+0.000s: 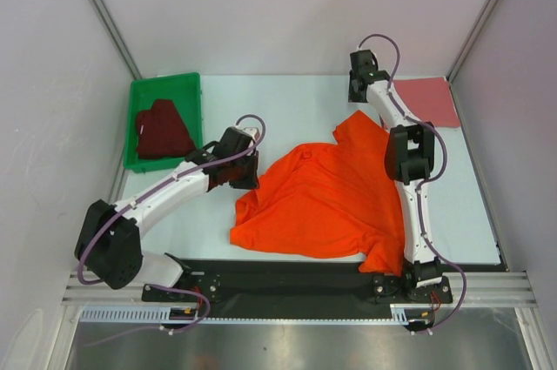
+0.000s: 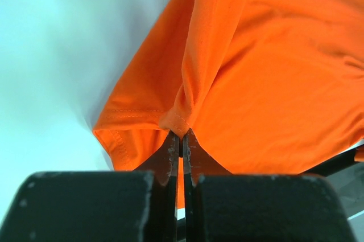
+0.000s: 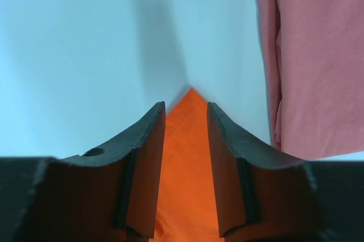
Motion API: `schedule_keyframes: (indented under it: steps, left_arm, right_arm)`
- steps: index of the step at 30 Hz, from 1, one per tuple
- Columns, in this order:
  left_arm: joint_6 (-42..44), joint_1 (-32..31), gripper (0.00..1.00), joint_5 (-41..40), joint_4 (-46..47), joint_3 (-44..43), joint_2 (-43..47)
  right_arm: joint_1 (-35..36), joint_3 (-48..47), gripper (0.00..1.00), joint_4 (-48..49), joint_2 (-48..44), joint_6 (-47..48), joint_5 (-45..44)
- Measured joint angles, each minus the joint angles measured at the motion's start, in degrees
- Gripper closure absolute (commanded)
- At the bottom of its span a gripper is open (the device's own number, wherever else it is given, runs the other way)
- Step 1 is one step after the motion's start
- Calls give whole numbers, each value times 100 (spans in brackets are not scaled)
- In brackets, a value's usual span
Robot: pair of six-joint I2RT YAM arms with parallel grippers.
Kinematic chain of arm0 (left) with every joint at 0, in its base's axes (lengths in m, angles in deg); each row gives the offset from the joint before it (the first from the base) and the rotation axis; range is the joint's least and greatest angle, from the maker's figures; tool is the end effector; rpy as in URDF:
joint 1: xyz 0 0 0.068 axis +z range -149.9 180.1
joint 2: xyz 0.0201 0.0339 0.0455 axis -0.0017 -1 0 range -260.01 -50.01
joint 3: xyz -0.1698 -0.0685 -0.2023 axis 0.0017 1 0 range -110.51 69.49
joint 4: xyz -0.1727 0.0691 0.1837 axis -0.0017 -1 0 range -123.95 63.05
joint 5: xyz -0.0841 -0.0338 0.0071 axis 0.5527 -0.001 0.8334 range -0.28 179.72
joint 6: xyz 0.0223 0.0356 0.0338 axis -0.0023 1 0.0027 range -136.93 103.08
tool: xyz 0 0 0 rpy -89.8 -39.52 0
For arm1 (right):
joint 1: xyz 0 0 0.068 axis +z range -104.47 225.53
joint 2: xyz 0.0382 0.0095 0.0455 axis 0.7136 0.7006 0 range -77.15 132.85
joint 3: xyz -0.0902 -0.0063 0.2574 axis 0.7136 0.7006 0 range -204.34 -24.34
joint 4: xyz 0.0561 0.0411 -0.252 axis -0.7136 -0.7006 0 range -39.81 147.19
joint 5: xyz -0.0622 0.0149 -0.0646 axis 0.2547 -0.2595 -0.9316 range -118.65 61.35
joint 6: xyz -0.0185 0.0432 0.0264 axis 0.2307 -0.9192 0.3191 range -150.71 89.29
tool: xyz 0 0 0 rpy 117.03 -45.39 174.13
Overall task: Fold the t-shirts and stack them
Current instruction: Flatten the tshirt out
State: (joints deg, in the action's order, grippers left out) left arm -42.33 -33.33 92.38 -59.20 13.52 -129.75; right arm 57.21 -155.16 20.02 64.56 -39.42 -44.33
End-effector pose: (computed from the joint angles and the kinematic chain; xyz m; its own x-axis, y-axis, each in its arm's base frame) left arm 0.2350 -0.1571 0.2386 -0.8705 0.0611 -0.4883 0.2197 0.9362 -0.2744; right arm 0.5419 0.1023 0.2092 -0.7228 -0.0006 -0.6911 0.0926 0.9909 -0.0976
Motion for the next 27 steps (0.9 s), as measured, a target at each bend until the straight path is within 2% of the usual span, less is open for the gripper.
schedule_keyframes:
  steps: [17,21,22,27]
  left_arm:
    - [142,356,100,140,-11,0,372]
    - [153,442,100,205,-7,37,448]
    - [153,457,100,214,-11,59,468]
    - [153,553,100,256,-72,127,492]
  right_arm:
    - [-13,-155,55,-201,553,20,-188]
    - [-15,-164,63,-195,566,-4,-162]
    - [-15,-164,72,-192,568,-20,-144]
    - [-24,-162,91,-188,570,-72,-33]
